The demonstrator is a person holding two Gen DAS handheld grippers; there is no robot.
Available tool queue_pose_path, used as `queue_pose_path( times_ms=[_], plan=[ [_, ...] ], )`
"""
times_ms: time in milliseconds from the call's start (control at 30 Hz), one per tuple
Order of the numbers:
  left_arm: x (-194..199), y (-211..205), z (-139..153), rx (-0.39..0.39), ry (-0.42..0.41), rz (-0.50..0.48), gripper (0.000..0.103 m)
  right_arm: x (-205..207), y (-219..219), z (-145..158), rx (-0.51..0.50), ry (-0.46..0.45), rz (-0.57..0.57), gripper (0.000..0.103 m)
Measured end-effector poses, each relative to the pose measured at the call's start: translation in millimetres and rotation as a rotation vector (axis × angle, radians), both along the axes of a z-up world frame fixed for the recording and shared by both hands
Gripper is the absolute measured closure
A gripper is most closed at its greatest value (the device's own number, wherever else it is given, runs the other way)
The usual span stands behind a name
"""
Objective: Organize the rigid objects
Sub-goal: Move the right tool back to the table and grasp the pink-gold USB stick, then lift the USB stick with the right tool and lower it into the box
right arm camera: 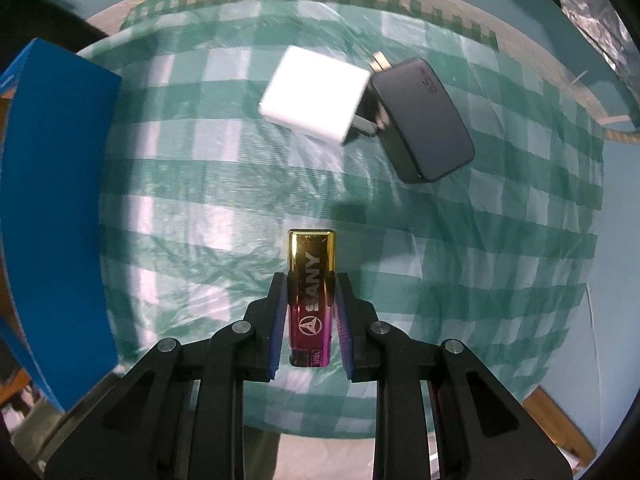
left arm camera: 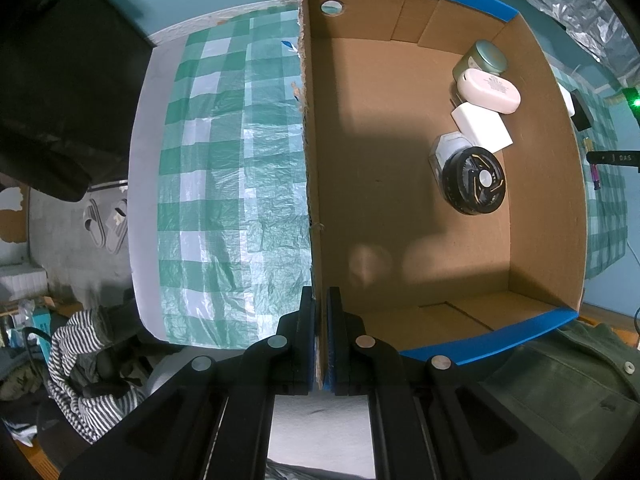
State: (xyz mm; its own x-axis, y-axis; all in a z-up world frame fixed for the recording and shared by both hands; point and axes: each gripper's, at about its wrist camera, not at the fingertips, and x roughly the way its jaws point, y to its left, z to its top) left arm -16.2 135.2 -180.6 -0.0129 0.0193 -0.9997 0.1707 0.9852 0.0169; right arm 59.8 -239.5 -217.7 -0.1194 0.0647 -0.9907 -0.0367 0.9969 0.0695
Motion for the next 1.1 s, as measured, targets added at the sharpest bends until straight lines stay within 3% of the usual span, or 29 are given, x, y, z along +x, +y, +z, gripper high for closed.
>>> queue_pose_path(
  times_ms=[667, 1100],
  plan=[
    [-0.3, 0.0, -0.2, -0.002, 0.0, 0.0, 0.099, 13.3, 70.3, 72.0, 0.068, -0.103, 0.125, 0.081],
    [-0.3, 0.3, -0.3, -0.002, -0.001, 0.001, 0.099, 31.1, 138.5, 105.1, 0.13, -0.16, 0.25, 0.081]
  ],
)
